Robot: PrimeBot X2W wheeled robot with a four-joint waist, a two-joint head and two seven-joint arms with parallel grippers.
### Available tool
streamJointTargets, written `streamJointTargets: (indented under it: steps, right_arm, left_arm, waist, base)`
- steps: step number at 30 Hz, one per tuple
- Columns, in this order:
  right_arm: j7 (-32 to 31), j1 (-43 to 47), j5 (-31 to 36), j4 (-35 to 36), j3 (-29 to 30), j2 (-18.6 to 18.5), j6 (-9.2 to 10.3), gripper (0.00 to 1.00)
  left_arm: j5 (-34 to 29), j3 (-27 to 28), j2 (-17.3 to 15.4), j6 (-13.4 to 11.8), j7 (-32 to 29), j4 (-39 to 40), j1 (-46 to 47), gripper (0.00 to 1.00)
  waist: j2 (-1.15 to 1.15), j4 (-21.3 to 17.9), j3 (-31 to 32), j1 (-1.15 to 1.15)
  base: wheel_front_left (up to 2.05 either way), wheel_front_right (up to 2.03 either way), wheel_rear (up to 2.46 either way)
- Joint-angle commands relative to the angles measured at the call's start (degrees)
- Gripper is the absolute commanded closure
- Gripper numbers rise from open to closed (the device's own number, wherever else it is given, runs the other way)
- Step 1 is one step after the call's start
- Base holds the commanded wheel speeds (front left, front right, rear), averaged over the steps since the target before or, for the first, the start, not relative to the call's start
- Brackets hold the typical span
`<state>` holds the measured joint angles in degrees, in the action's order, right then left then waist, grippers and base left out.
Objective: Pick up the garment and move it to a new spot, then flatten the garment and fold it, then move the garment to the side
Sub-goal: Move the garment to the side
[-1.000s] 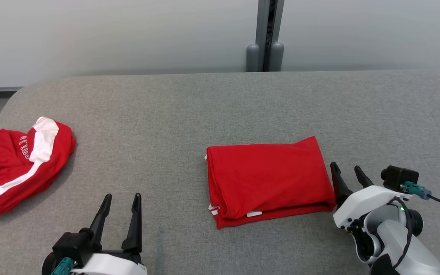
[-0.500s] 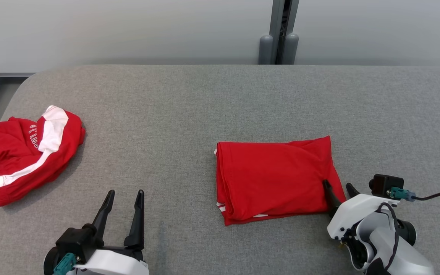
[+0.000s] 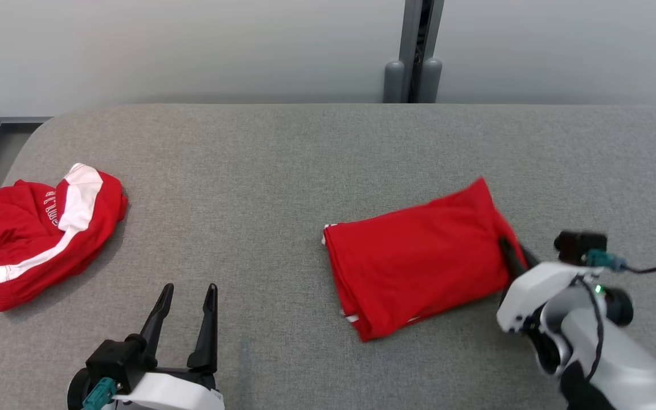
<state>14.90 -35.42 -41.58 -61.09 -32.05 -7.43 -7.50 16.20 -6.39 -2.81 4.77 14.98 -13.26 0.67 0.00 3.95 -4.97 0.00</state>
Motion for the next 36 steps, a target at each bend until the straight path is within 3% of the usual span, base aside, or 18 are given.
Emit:
streamJointTargets:
  steps: [1,6,16,25,36]
  right_arm:
    - [0.4,-1.45,2.07,2.06,1.25,-1.31,0.01,1.0]
    - [0.41,-2.28,9.4,7.76,5.62,-1.88,0.01,1.0]
    - [0.41,-4.98,19.42,11.3,13.97,-0.81,0.01,1.0]
    - [0.42,-6.78,25.67,15.29,21.33,1.61,0.01,1.0]
    - [0.42,-5.46,28.13,19.83,26.7,4.2,0.01,1.0]
  left_arm:
    - [0.37,0.06,-0.19,-0.28,0.2,0.38,0.32,0.0]
    - [0.26,0.24,-0.2,-0.24,0.2,1.02,1.21,0.0]
    - [-1.27,1.09,-0.18,1.24,0.2,2.92,4.31,0.0]
    - [-1.41,1.73,-1.6,2.53,0.2,6.85,7.49,0.0]
    - [-1.74,0.26,-5.74,2.73,0.19,9.34,8.82,0.0]
  waist:
    - [0.0,-0.15,-0.25,0.0]
    - [0.0,-0.47,-1.45,0.0]
    - [0.0,-2.67,-6.39,0.0]
    - [0.0,-8.67,-12.21,0.0]
    - [0.0,-18.46,-16.36,0.0]
  base:
    - [0.0,0.0,0.0]
    - [0.0,0.0,0.0]
    - [0.0,0.0,0.0]
    - [0.0,0.0,0.0]
    - [0.0,0.0,0.0]
